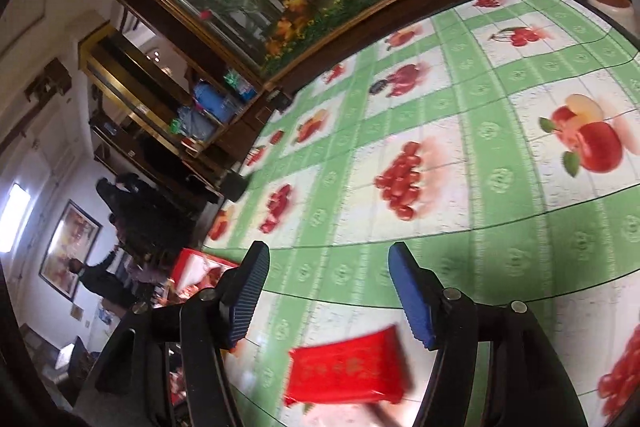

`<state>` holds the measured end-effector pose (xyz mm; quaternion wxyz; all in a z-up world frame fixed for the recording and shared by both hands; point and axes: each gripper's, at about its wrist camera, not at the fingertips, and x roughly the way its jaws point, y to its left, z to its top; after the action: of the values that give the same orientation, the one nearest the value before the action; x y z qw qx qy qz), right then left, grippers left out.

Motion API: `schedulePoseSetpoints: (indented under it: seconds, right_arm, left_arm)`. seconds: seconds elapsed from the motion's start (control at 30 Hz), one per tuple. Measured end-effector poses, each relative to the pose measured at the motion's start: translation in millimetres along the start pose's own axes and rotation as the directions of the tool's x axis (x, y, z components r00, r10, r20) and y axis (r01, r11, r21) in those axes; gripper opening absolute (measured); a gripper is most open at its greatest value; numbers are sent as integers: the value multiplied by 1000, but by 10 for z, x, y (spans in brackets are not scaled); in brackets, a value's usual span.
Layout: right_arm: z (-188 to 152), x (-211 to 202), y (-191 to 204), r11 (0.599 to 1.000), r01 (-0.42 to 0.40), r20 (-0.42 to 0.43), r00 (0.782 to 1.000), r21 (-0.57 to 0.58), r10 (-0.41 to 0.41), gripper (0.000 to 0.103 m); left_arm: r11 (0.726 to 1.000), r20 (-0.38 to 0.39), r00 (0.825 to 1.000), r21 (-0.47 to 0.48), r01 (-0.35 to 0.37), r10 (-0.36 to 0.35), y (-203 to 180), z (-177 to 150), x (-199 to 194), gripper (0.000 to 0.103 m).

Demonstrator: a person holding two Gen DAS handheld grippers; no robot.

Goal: Organize snacks
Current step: 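Move both grippers back from the tray to the red box and pink packet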

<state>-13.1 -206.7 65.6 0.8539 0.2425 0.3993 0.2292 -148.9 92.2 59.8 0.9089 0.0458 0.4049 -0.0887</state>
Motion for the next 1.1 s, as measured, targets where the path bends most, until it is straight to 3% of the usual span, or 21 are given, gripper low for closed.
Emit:
schedulePoseSetpoints:
  seconds: [0.33,0.53,0.7,0.93,1.1]
  right_arm:
    - [-105,-3,-219,990,37,-180,982,-139,-62,67]
    - [-272,81,-104,964,43,-277,954,-264,-118,67]
    - [-377,124,0,949,15,-322,939,-316,-122,67]
    - [-465,24,217,912,-20,-284,953,-409,-106,67]
    - [-605,61,424,867,-61,-302,947,-495,-106,67]
  left_arm:
    - [996,-21,998,-64,-62,60,287,35,94,75]
    - [999,-46,999,-33,-20,19,126,66,221,75]
    - [999,-55,998,48,-13,16,-103,72,287,76]
    - [1000,-59,998,30,-6,8,-77,56,260,76]
    - [1000,-56,998,30,4,-3,-72,29,225,76]
